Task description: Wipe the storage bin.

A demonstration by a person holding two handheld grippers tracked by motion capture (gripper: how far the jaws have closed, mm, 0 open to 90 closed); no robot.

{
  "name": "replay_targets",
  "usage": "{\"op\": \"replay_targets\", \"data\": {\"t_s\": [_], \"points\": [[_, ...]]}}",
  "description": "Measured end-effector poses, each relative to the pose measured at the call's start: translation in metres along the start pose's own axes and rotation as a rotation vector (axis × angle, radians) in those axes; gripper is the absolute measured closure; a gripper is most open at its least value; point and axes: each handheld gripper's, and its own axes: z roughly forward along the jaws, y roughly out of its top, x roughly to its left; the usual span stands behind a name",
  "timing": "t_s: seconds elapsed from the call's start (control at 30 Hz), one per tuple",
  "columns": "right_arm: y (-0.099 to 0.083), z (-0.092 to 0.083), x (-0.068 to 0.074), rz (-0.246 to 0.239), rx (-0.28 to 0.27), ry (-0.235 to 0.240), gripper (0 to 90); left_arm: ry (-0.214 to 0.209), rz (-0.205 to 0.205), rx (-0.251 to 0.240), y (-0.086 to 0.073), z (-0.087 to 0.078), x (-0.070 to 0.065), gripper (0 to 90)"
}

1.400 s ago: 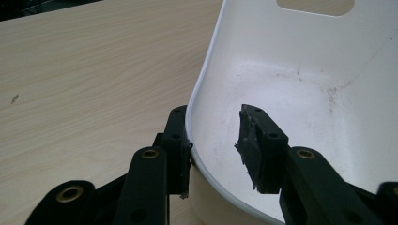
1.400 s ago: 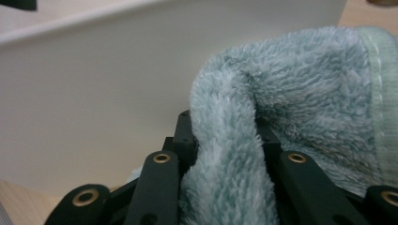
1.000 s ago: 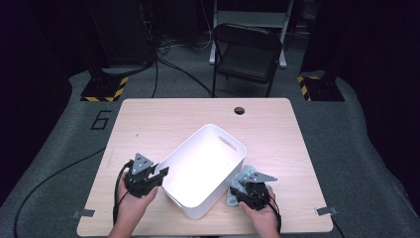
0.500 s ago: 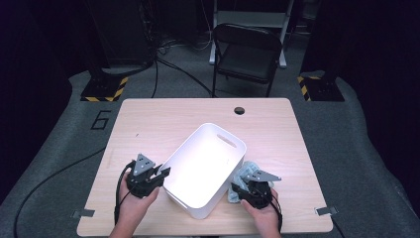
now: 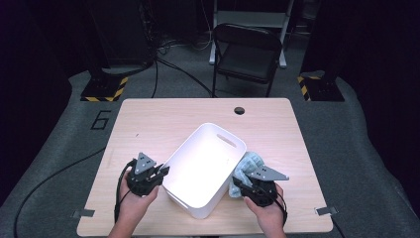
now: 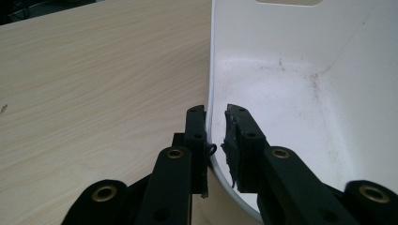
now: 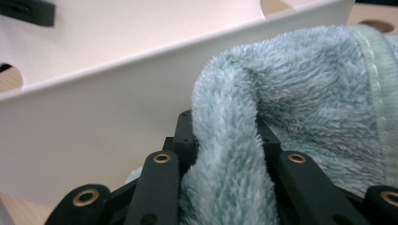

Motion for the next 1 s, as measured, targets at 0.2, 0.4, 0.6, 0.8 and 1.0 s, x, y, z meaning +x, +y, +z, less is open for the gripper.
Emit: {"op": "replay_targets", "data": {"t_s": [0.2,0.4,0.6,0.8,1.0], "points": [[0.009,-0.009,0.005,-0.018,-0.021,0.01,70.0,0.002,0.012,0.004,0.0,0.0,0.0,80.6],[0.005,-0.004,-0.002,-0.007,-0.005,0.034,70.2,-0.036,0.01,0.006,0.002,0.001,0.003,80.1],[0.0,0.002,-0.002,0.0,0.023,0.039,70.2,-0.037,0.01,0.005,0.001,0.001,0.003,80.2],[-0.012,0.013,-0.008,0.03,0.068,0.051,70.2,-0.039,0.01,0.003,0.001,0.001,0.003,80.1],[-0.031,0.028,-0.009,0.053,0.145,0.064,70.1,-0.039,0.005,0.002,0.001,0.001,0.003,80.2]]}}
